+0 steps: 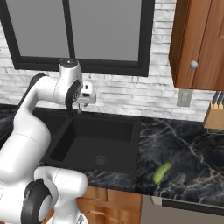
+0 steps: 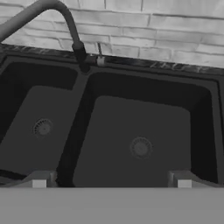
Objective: Turn on the sink faucet. Then move the cucumber from the counter to the sink. Turn off the sink. Move the vegetable from the sink to the pot next to the stove. Finally move the pot to the rear left burner.
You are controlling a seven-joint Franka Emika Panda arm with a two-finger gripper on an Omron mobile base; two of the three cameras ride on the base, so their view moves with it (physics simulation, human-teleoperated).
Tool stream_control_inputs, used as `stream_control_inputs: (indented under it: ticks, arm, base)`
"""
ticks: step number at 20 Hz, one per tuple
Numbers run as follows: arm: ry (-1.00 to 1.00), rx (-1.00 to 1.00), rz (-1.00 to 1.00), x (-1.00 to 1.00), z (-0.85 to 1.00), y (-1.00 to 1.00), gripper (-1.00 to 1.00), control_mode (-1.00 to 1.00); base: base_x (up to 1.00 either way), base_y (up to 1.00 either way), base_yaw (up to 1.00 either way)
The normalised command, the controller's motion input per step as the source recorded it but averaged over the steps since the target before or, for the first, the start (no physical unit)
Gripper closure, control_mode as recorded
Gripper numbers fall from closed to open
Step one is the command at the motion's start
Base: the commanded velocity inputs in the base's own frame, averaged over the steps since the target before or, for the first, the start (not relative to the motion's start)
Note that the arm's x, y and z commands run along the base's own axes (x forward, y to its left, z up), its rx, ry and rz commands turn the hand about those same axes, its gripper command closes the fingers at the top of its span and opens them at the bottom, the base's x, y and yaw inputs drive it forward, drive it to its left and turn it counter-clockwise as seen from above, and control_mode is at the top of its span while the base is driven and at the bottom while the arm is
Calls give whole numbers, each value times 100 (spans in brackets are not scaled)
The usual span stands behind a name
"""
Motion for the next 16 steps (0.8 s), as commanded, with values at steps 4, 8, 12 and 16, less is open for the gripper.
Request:
stream_control_inputs:
  ticks: [4, 8, 12, 16]
  arm:
    - [-26, 9, 40, -3, -27, -1, -100, -100]
    - [-14, 11, 38, 1, -25, 2, -100, -100]
    - [-6, 10, 31, 19, -20, 22, -100, -100]
    - [-8, 8, 28, 31, -21, 20, -100, -100]
  base:
    - [0, 0, 0]
    - [0, 0, 0]
    - [0, 0, 0]
    - [0, 0, 0]
